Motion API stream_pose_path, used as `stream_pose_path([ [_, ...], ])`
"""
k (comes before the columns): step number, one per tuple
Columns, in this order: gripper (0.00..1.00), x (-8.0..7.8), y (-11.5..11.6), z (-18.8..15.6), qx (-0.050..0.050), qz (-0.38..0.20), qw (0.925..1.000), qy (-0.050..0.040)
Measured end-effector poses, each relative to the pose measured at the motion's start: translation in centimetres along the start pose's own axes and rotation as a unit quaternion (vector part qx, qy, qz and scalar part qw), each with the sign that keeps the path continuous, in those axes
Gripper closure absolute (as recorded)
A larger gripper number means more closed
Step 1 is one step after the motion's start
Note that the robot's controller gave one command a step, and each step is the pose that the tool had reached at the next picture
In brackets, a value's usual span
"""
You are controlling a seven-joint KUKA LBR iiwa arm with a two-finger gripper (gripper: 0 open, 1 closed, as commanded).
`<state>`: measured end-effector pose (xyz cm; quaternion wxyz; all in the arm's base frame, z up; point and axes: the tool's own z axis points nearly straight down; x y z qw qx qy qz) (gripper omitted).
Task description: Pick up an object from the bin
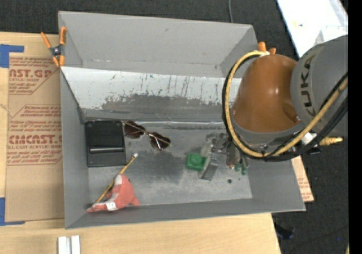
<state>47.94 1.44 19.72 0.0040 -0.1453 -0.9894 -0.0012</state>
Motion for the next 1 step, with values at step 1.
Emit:
stream_pose_path([
  [1,1.0,-0.12,0.06,-5.28,-0.001,0.0,1.0,-0.0036],
])
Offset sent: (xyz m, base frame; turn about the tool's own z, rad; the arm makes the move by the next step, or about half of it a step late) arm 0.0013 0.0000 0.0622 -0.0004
